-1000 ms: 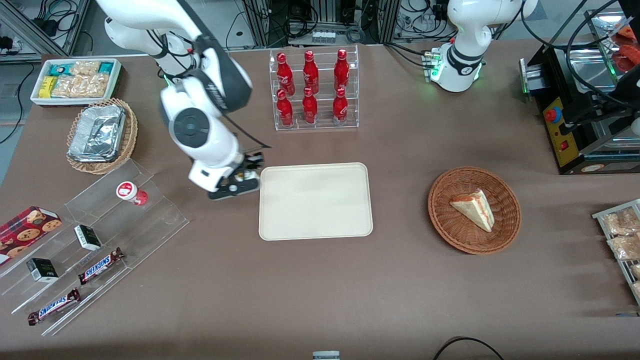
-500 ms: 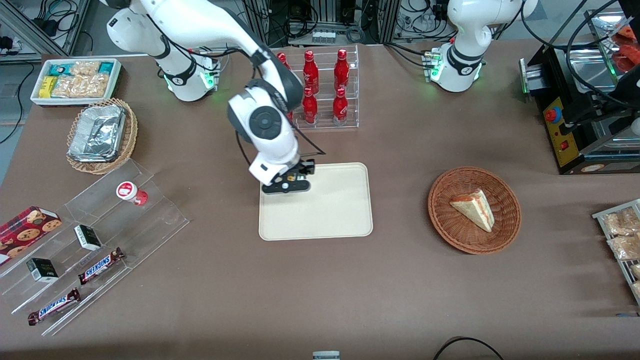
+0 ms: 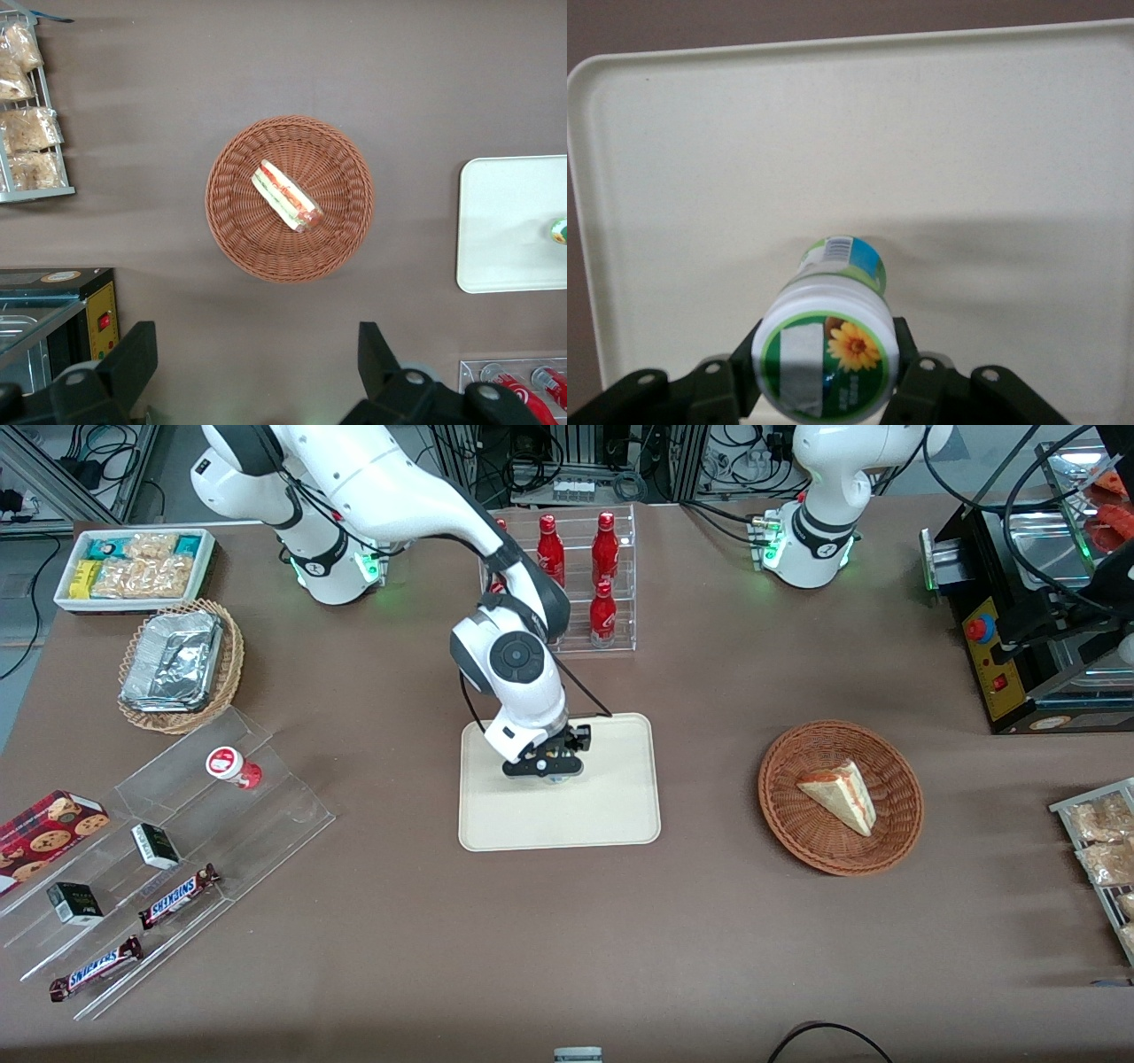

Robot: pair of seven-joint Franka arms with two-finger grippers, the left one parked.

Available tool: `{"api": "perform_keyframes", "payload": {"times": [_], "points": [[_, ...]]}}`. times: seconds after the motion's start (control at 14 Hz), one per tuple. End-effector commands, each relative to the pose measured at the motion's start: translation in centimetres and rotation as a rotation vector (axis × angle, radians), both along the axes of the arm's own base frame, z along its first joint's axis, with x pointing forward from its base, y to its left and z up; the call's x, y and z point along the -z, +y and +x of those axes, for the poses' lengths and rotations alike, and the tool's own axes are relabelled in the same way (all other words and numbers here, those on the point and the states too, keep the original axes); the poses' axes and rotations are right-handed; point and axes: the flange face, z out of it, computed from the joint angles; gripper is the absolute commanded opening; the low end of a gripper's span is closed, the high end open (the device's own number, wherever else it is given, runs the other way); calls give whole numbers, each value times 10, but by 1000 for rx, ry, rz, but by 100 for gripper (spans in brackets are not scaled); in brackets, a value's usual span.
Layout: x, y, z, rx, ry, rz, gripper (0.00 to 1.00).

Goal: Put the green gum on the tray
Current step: 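Lower the canister onto the tray center and open the right gripper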

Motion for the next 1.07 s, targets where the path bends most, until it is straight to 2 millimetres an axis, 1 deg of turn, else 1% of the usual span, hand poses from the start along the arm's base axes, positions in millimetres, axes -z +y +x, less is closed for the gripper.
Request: {"api": "perform_keyframes", "payload": {"times": [0.0, 0.29, 0.36, 0.43, 0.5, 0.57, 0.79, 1.0], "points": [[7, 5, 11, 15, -16, 7, 0], [13, 3, 14, 8, -20, -2, 0], [15, 3, 13, 1, -22, -8, 18], [18, 2, 14, 1, -21, -11, 64], [19, 1, 15, 3, -21, -12, 87], [20, 1, 15, 0, -21, -14, 100], [22, 2, 14, -6, -30, -18, 100], [12, 4, 13, -4, -33, -10, 100]]}}
